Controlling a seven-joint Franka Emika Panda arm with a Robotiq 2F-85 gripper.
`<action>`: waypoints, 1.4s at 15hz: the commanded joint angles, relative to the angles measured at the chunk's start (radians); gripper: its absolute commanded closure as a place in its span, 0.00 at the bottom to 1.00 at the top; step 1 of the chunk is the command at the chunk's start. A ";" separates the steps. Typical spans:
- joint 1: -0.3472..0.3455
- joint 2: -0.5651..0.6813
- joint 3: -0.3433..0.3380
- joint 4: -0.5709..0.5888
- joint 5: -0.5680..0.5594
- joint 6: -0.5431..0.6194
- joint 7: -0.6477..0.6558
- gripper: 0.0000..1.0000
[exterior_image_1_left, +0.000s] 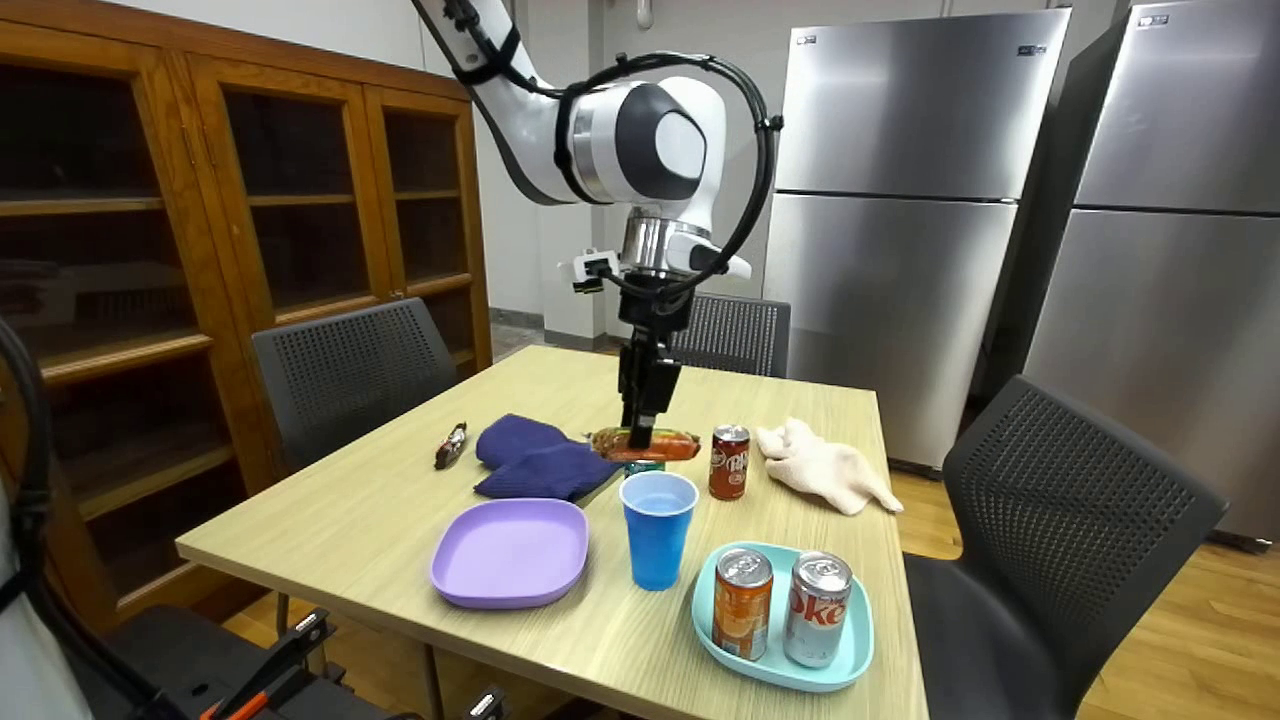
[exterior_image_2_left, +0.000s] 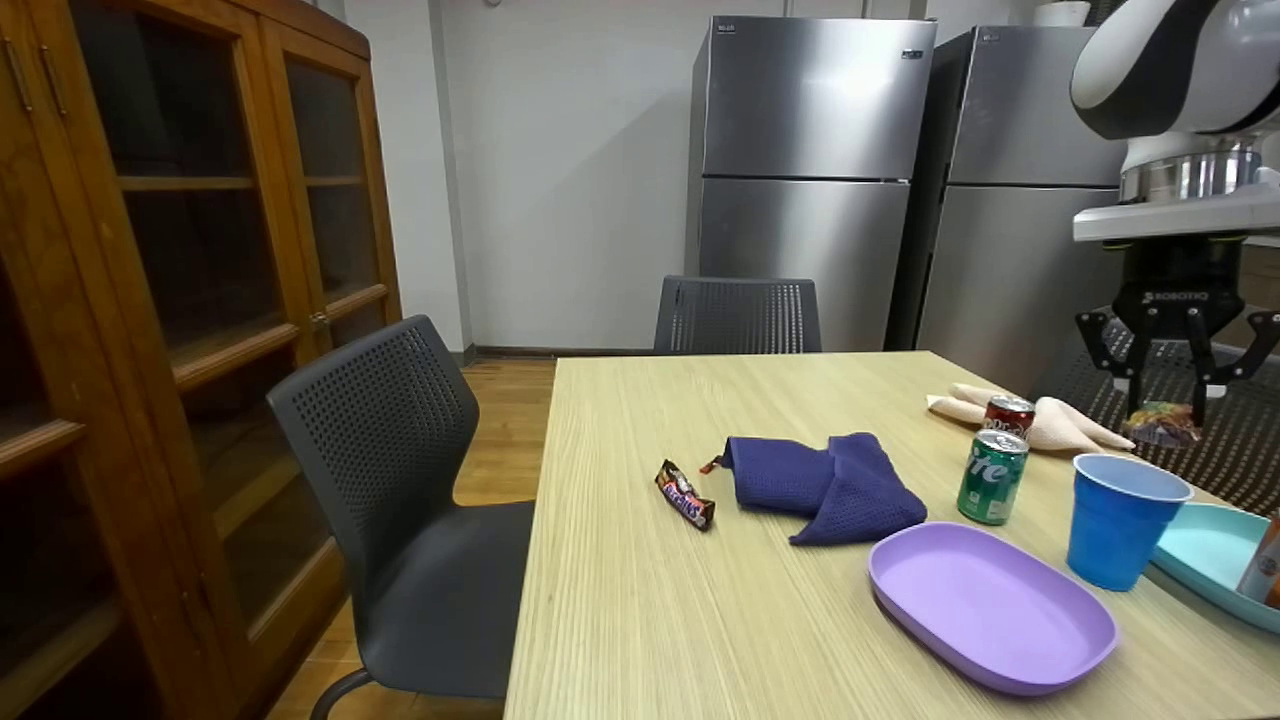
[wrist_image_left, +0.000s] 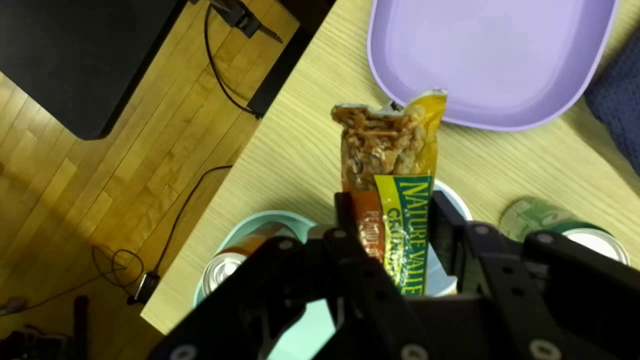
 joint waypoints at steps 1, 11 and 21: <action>0.015 -0.101 0.041 -0.136 0.013 0.044 0.083 0.85; 0.045 -0.101 0.129 -0.276 0.093 0.166 0.212 0.85; 0.066 0.010 0.155 -0.338 0.184 0.421 0.195 0.85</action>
